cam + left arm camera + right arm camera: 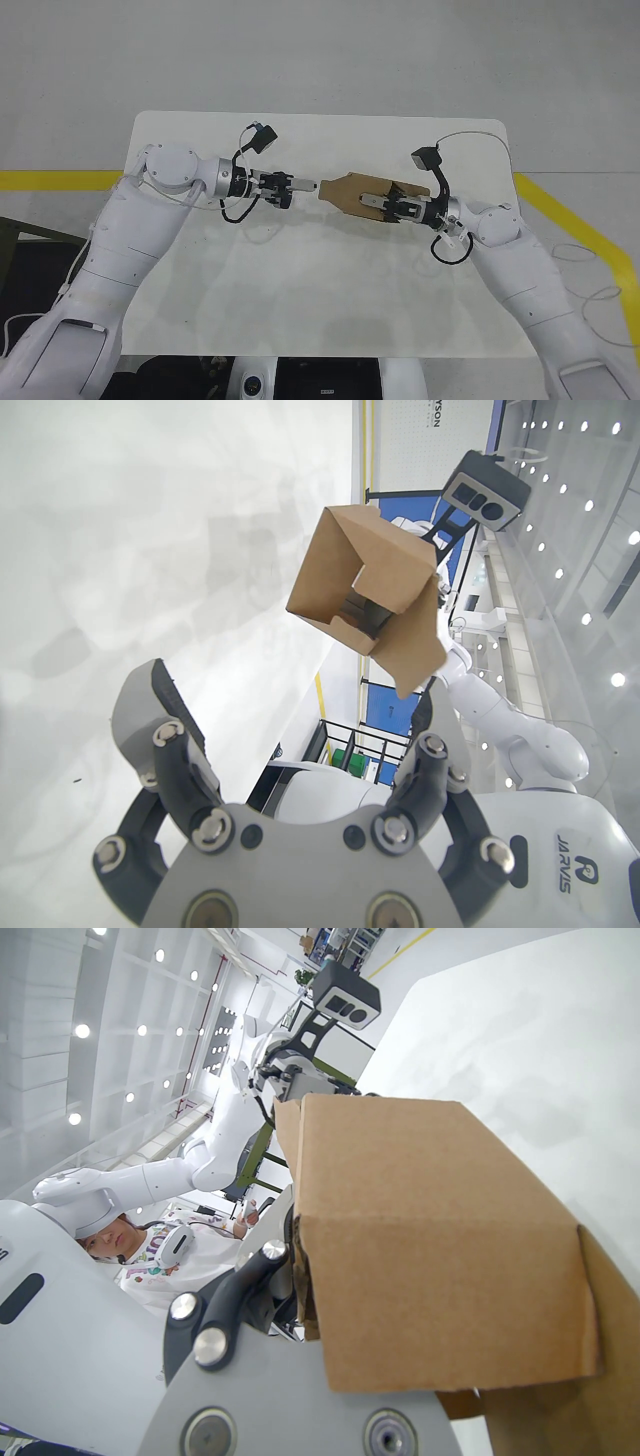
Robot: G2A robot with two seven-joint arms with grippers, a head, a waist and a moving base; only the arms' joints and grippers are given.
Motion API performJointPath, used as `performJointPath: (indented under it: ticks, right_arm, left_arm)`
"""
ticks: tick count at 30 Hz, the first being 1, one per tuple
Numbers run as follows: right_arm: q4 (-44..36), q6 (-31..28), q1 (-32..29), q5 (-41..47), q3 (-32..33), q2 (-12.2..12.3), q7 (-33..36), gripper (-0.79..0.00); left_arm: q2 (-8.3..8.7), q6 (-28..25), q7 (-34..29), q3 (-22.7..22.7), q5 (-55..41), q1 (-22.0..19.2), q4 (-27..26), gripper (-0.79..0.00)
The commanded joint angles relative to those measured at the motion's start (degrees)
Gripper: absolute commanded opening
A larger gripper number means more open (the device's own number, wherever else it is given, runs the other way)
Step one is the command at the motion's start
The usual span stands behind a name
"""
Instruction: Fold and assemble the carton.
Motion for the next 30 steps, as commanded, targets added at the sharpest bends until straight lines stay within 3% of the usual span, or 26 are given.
performJointPath:
  ticks: [1,8,17,30]
  right_arm:
    - [-0.31,0.40,-0.19,-1.26,0.17,0.04,-0.87,-0.785]
    - [-1.79,1.53,-0.47,-4.33,0.01,-0.07,-3.18,-0.785]
    - [-3.59,0.33,-0.86,-2.83,0.42,0.04,-1.55,-0.785]
    - [-6.45,0.00,-0.81,-0.42,-0.72,-0.31,-0.18,-0.785]
  left_arm:
    - [0.29,0.51,-0.32,-0.55,0.37,0.56,-1.49,0.000]
    - [0.17,1.74,-0.83,1.13,2.15,0.35,-4.44,0.000]
    - [-0.35,3.07,0.43,2.41,1.81,-1.26,-0.32,0.000]
    - [-0.52,2.63,-0.26,3.25,1.25,-1.35,0.58,0.000]
